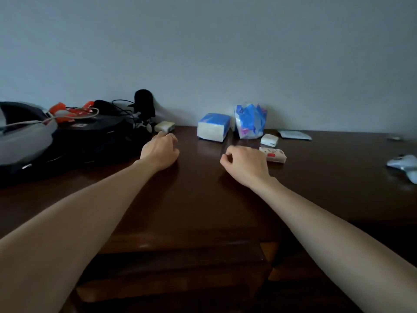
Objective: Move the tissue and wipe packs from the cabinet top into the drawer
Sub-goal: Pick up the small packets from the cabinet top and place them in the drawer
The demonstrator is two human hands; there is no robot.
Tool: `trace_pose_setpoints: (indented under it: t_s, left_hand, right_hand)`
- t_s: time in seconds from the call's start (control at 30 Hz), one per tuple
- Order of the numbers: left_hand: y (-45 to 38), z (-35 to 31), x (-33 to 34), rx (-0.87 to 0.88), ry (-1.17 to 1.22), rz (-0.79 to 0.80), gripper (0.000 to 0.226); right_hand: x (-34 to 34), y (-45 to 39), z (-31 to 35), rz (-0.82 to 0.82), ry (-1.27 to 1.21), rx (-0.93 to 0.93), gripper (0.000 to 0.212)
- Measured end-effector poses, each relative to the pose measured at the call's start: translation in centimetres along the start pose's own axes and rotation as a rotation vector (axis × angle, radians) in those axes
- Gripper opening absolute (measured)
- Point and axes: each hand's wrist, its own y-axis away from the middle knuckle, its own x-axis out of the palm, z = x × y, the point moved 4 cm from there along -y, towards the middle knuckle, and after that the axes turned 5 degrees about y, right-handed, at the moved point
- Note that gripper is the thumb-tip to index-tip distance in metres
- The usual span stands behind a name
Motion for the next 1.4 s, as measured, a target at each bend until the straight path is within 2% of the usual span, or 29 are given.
trace_pose_setpoints:
  t_s: [0.03, 0.1, 0.17, 0.23, 0.3, 0.37, 0.43, 0.6, 0.73, 1.0, 1.07, 1.17, 1.2, 1.27, 1.33, 1.4]
  left_hand:
    - [-1.7, 0.5, 0.3, -0.009, 0.012, -0.008, 0.043]
    - [-5.3, 1.3, 0.9, -0.002, 0.027, -0.032, 0.047]
    - [-8.8, 2.3, 1.7, 0.0, 0.023, -0.054, 0.046]
    - [-12.1, 3.9, 2.8, -0.039, 0.009, -0.052, 0.045]
    - [-14.4, 5.1, 4.7, -0.081, -0.011, 0.016, 0.047]
    - [-15.9, 5.7, 6.0, -0.096, -0.071, 0.042, 0.048]
    - [-16.4, 5.5, 6.1, -0.1, -0.13, 0.0, 0.047]
    - [-14.0, 4.0, 5.5, -0.053, -0.116, -0.052, 0.041]
    - [-8.8, 1.4, 4.5, -0.024, -0.062, -0.065, 0.044]
    - [5.1, -4.1, 1.3, 0.043, 0.011, -0.005, 0.043]
    - [8.9, -5.0, 0.3, 0.066, 0.051, -0.002, 0.047]
    - [14.2, -6.1, -0.8, 0.069, 0.12, -0.007, 0.054]
    - [15.9, -6.4, -1.1, 0.062, 0.14, -0.009, 0.06]
    - [19.0, -6.8, -1.5, 0.066, 0.127, -0.012, 0.074]
    - [22.1, -6.9, -1.8, 0.132, 0.078, -0.05, 0.08]
    - [25.4, -6.7, -2.1, 0.209, 0.141, -0.097, 0.08]
  right_hand:
    - [1.0, -1.5, 0.0, -0.02, 0.015, 0.018, 0.022]
    - [2.6, -4.5, -1.2, -0.054, 0.151, 0.128, 0.039]
    - [3.8, -6.7, -4.0, -0.03, 0.285, 0.325, 0.058]
    - [5.3, -7.9, -7.7, 0.108, 0.291, 0.501, 0.066]
    - [7.5, -8.1, -11.7, 0.306, 0.214, 0.634, 0.07]
    - [9.3, -8.5, -14.6, 0.472, 0.104, 0.729, 0.076]
    - [10.0, -9.1, -15.5, 0.552, 0.039, 0.763, 0.079]
    - [9.6, -8.3, -13.8, 0.494, 0.079, 0.766, 0.065]
    - [6.7, -5.4, -10.1, 0.435, 0.145, 0.687, 0.052]
    - [0.1, 3.2, -5.1, 0.36, -0.073, 0.467, 0.039]
    - [-1.8, 5.8, -4.9, 0.354, -0.247, 0.427, 0.043]
    - [-4.4, 9.7, -3.6, 0.361, -0.467, 0.327, 0.064]
    - [-5.0, 10.9, -3.0, 0.366, -0.436, 0.266, 0.067]
    - [-5.8, 12.7, -2.2, 0.351, -0.209, 0.161, 0.064]
    - [-6.5, 14.2, -1.9, 0.338, -0.053, 0.178, 0.056]
    - [-7.3, 15.6, -1.3, 0.257, -0.037, 0.221, 0.047]
